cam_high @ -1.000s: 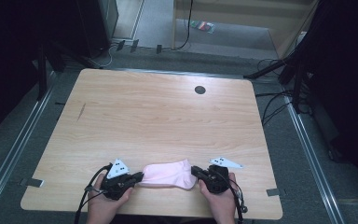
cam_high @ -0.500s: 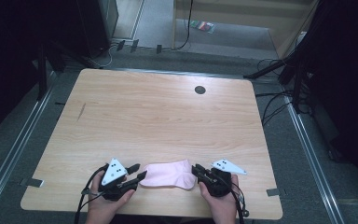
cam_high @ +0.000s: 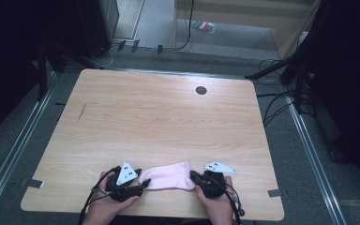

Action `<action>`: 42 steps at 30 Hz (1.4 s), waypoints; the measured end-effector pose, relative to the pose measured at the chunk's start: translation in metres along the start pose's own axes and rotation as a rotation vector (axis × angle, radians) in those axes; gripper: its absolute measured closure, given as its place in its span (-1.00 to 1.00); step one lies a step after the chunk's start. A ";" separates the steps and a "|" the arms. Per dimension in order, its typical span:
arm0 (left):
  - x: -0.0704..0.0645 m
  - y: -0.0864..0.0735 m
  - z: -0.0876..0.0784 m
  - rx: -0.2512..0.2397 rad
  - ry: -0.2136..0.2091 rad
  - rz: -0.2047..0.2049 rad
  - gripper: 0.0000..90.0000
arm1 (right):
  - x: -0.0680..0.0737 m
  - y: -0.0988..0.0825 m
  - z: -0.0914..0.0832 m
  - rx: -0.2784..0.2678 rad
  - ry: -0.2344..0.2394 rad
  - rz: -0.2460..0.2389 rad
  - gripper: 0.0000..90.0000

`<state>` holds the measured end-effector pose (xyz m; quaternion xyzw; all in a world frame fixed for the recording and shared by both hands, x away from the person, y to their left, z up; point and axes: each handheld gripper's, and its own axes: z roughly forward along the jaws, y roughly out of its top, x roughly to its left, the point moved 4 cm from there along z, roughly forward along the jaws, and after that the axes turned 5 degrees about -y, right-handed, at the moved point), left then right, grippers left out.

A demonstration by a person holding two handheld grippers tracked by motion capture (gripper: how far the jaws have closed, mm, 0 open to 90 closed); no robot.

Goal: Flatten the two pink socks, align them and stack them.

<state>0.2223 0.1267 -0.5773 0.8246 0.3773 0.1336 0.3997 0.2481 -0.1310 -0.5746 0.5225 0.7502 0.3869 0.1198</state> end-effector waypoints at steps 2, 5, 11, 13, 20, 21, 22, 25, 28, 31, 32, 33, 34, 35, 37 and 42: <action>0.004 0.003 -0.008 -0.054 0.026 -0.018 -0.05 | 0.000 0.000 -0.001 0.002 0.004 0.002 0.95; 0.002 0.011 -0.021 -0.142 -0.057 -0.059 0.24 | 0.001 0.000 -0.002 -0.008 0.005 -0.001 0.91; -0.003 0.001 -0.005 0.012 -0.083 -0.041 0.81 | 0.003 -0.001 -0.001 -0.008 0.001 -0.010 0.96; -0.002 0.000 -0.004 0.012 -0.090 -0.046 0.85 | 0.002 -0.001 -0.001 -0.004 0.004 -0.006 0.98; -0.001 0.003 0.001 0.026 0.059 0.099 0.87 | 0.002 0.000 0.002 -0.010 0.005 0.003 1.00; 0.003 0.004 0.003 0.015 0.062 0.086 0.87 | 0.002 0.000 0.003 -0.016 0.007 0.006 1.00; 0.006 0.005 0.004 0.004 0.049 0.059 0.87 | 0.002 0.000 0.003 -0.014 0.007 0.005 1.00; 0.011 0.004 0.003 -0.012 0.016 0.031 0.86 | 0.002 0.001 0.004 -0.020 0.006 0.002 1.00; 0.007 0.001 0.000 -0.027 0.008 0.061 0.65 | 0.001 0.000 0.000 -0.033 0.021 0.025 0.90; 0.004 0.000 -0.003 -0.044 -0.028 0.060 0.37 | 0.003 0.005 -0.010 -0.078 0.040 0.029 0.88; 0.004 0.001 -0.005 -0.051 -0.044 0.049 0.35 | 0.004 0.007 -0.013 -0.084 0.031 0.016 0.89; 0.004 0.001 -0.004 -0.052 -0.051 0.040 0.35 | 0.004 0.008 -0.015 -0.084 0.021 0.000 0.92; 0.003 0.001 -0.003 -0.040 -0.052 0.036 0.35 | 0.004 0.008 -0.015 -0.076 0.013 -0.007 0.94; 0.004 0.000 -0.002 -0.028 -0.045 0.043 0.36 | 0.003 0.007 -0.014 -0.069 0.007 -0.006 0.96; 0.004 0.000 -0.001 -0.025 -0.033 0.055 0.38 | 0.001 0.004 -0.009 -0.041 -0.002 -0.003 0.99; 0.006 0.000 -0.001 -0.032 -0.046 0.044 0.42 | 0.002 0.000 -0.001 -0.007 -0.011 -0.028 0.99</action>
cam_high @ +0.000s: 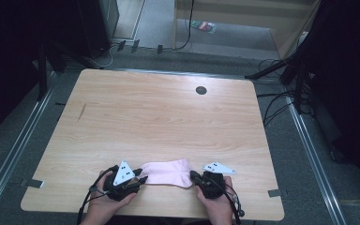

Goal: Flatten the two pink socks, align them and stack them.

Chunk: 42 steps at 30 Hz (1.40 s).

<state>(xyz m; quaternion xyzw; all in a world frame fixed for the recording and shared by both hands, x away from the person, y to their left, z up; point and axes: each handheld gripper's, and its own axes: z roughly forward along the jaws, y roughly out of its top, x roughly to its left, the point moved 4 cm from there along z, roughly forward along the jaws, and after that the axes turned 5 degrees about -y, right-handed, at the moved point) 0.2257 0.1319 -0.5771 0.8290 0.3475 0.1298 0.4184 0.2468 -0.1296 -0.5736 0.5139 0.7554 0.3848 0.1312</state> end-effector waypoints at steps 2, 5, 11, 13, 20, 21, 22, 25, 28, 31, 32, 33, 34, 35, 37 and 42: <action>0.002 0.001 -0.003 -0.050 -0.047 -0.035 0.30 | 0.000 0.002 -0.001 -0.008 0.009 0.001 0.88; 0.007 0.005 -0.013 -0.158 -0.110 -0.082 0.01 | -0.002 0.004 -0.007 -0.041 0.048 0.015 0.68; 0.019 0.008 -0.024 -0.240 -0.063 -0.136 -0.48 | -0.010 0.012 -0.013 -0.150 0.041 -0.029 0.07; 0.025 0.008 -0.027 -0.240 -0.036 -0.169 -0.60 | -0.011 0.014 -0.014 -0.166 0.059 -0.073 -0.14; 0.040 0.004 -0.044 -0.284 -0.032 -0.206 -0.98 | -0.016 0.020 -0.023 -0.164 0.018 -0.075 -0.72; 0.043 0.003 -0.045 -0.284 -0.030 -0.215 -0.98 | -0.018 0.021 -0.024 -0.165 0.006 -0.064 -0.74; 0.046 0.002 -0.047 -0.286 -0.024 -0.229 -0.98 | -0.021 0.022 -0.026 -0.169 0.001 -0.056 -0.78; 0.057 -0.003 -0.053 -0.303 -0.011 -0.241 -0.98 | -0.030 0.023 -0.031 -0.182 -0.027 -0.041 -0.84; 0.069 -0.007 -0.058 -0.310 0.017 -0.268 -0.98 | -0.040 0.023 -0.033 -0.182 -0.051 -0.018 -0.84; 0.078 -0.011 -0.063 -0.307 0.044 -0.285 -0.98 | -0.050 0.023 -0.036 -0.186 -0.072 -0.005 -0.84; 0.080 -0.012 -0.065 -0.309 0.053 -0.288 -0.98 | -0.054 0.023 -0.037 -0.186 -0.080 0.003 -0.84; 0.083 -0.013 -0.066 -0.306 0.064 -0.291 -0.98 | -0.057 0.023 -0.038 -0.188 -0.084 0.008 -0.84; 0.085 -0.014 -0.068 -0.307 0.070 -0.295 -0.98 | -0.061 0.023 -0.039 -0.192 -0.088 0.006 -0.84; 0.087 -0.016 -0.069 -0.309 0.076 -0.301 -0.98 | -0.065 0.022 -0.040 -0.194 -0.093 0.013 -0.83; 0.092 -0.019 -0.073 -0.309 0.087 -0.307 -0.98 | -0.075 0.020 -0.041 -0.197 -0.099 0.022 -0.83; 0.105 -0.027 -0.083 -0.308 0.124 -0.329 -0.98 | -0.095 0.015 -0.047 -0.195 -0.141 0.059 -0.80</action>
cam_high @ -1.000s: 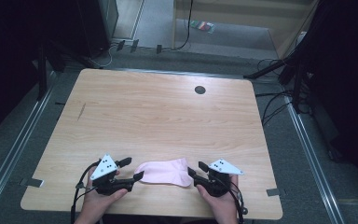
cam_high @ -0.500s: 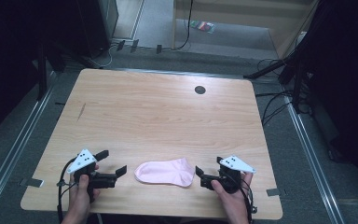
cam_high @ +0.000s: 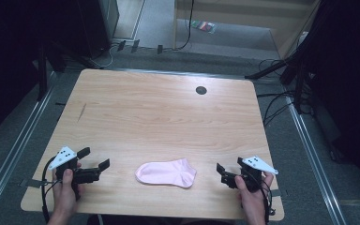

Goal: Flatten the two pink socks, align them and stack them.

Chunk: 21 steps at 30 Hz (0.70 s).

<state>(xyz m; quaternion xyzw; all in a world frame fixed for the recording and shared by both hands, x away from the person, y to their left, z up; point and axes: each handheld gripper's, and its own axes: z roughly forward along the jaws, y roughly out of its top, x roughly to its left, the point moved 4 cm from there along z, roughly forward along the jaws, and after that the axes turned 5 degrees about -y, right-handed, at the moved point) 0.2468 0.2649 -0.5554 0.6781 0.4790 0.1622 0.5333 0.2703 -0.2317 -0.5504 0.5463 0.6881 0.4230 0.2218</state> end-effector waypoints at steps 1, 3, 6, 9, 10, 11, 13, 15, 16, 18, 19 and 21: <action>0.003 0.000 -0.002 -0.002 0.006 -0.007 -0.98 | -0.003 0.000 -0.001 0.001 -0.006 0.006 -0.80; 0.009 -0.002 -0.007 0.003 0.022 -0.009 -0.98 | -0.009 -0.002 -0.004 0.000 -0.017 0.006 -0.80; 0.019 -0.005 -0.015 0.015 0.050 -0.008 -0.98 | -0.018 -0.005 -0.008 0.008 -0.029 0.020 -0.80; 0.028 -0.008 -0.024 0.015 0.076 -0.012 -0.98 | -0.028 -0.008 -0.013 0.012 -0.042 0.025 -0.80; 0.030 -0.008 -0.026 0.016 0.085 -0.013 -0.98 | -0.031 -0.009 -0.014 0.013 -0.048 0.033 -0.80; 0.034 -0.009 -0.030 0.019 0.103 -0.014 -0.98 | -0.034 -0.011 -0.015 0.015 -0.051 0.036 -0.80; 0.040 -0.009 -0.035 0.019 0.121 -0.015 -0.98 | -0.043 -0.013 -0.019 0.018 -0.070 0.046 -0.78; 0.045 -0.010 -0.040 0.018 0.139 -0.018 -0.98 | -0.050 -0.016 -0.022 0.016 -0.084 0.060 -0.76; 0.048 -0.011 -0.043 0.019 0.145 -0.017 -0.98 | -0.053 -0.017 -0.024 0.015 -0.087 0.062 -0.76; 0.052 -0.012 -0.047 0.018 0.162 -0.018 -0.98 | -0.059 -0.020 -0.027 0.018 -0.097 0.069 -0.76; 0.055 -0.012 -0.050 0.017 0.169 -0.020 -0.98 | -0.062 -0.021 -0.028 0.017 -0.101 0.067 -0.76; 0.059 -0.013 -0.054 0.004 0.181 -0.032 -0.98 | -0.068 -0.024 -0.031 0.019 -0.111 0.073 -0.76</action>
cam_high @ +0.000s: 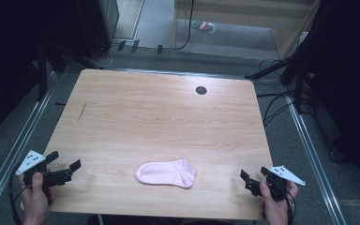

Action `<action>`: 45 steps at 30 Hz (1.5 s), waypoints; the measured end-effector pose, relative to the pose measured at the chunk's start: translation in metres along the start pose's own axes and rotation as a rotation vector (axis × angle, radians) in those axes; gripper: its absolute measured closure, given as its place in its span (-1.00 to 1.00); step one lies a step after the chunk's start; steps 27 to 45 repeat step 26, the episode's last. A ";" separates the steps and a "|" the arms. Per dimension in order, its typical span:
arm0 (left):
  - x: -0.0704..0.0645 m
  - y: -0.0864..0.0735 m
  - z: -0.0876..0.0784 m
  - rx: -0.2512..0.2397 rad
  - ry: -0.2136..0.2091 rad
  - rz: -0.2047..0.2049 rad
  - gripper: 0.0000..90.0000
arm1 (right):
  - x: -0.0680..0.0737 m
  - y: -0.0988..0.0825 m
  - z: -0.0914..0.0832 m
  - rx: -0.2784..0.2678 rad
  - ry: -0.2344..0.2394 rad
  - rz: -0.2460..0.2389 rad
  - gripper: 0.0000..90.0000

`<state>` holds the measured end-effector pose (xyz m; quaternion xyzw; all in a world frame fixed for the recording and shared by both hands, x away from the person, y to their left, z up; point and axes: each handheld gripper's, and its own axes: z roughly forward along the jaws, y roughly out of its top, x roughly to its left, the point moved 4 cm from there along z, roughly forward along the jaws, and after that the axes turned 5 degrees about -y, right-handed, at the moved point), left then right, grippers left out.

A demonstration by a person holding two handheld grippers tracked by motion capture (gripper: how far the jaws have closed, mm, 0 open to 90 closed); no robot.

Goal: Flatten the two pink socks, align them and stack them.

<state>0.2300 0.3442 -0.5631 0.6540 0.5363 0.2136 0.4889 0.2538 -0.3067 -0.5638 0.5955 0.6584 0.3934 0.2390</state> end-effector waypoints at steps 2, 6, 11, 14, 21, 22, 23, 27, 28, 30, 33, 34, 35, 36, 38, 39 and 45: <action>0.005 0.000 -0.003 -0.014 0.021 -0.015 -0.98 | -0.007 -0.002 -0.002 -0.004 -0.007 0.010 -0.75; 0.013 0.000 -0.008 -0.041 0.046 -0.043 -0.98 | -0.018 -0.004 -0.004 -0.009 -0.012 0.037 -0.76; 0.019 -0.001 -0.012 -0.045 0.071 -0.037 -0.98 | -0.036 -0.006 -0.010 -0.032 -0.042 0.079 -0.74; 0.021 -0.002 -0.012 -0.035 0.086 -0.018 -0.98 | -0.043 -0.008 -0.012 -0.036 -0.049 0.101 -0.73; 0.022 -0.004 -0.007 -0.025 0.040 -0.043 -0.98 | -0.043 -0.008 -0.012 -0.037 -0.050 0.101 -0.73; 0.022 -0.004 -0.007 -0.020 0.039 -0.040 -0.98 | -0.043 -0.008 -0.012 -0.036 -0.050 0.102 -0.73; 0.021 -0.004 -0.006 -0.022 0.039 -0.045 -0.98 | -0.043 -0.008 -0.012 -0.035 -0.052 0.104 -0.73; 0.021 -0.005 -0.004 -0.005 0.041 -0.038 -0.98 | -0.044 -0.008 -0.012 -0.034 -0.054 0.108 -0.73; 0.021 -0.005 -0.004 -0.005 0.041 -0.038 -0.98 | -0.044 -0.008 -0.012 -0.034 -0.054 0.108 -0.73; 0.021 -0.005 -0.004 -0.005 0.041 -0.038 -0.98 | -0.044 -0.008 -0.012 -0.034 -0.054 0.108 -0.73; 0.021 -0.005 -0.004 -0.005 0.041 -0.038 -0.98 | -0.044 -0.008 -0.012 -0.034 -0.054 0.108 -0.73; 0.021 -0.005 -0.004 -0.005 0.041 -0.038 -0.98 | -0.044 -0.008 -0.012 -0.034 -0.054 0.108 -0.73; 0.021 -0.005 -0.004 -0.005 0.041 -0.038 -0.98 | -0.044 -0.008 -0.012 -0.034 -0.054 0.108 -0.73; 0.021 -0.005 -0.004 -0.005 0.041 -0.038 -0.98 | -0.044 -0.008 -0.012 -0.034 -0.054 0.108 -0.73; 0.021 -0.005 -0.004 -0.005 0.041 -0.038 -0.98 | -0.044 -0.008 -0.012 -0.034 -0.054 0.108 -0.73; 0.021 -0.005 -0.004 -0.005 0.041 -0.038 -0.98 | -0.044 -0.008 -0.012 -0.034 -0.054 0.108 -0.73; 0.021 -0.005 -0.004 -0.005 0.041 -0.038 -0.98 | -0.044 -0.008 -0.012 -0.034 -0.054 0.108 -0.73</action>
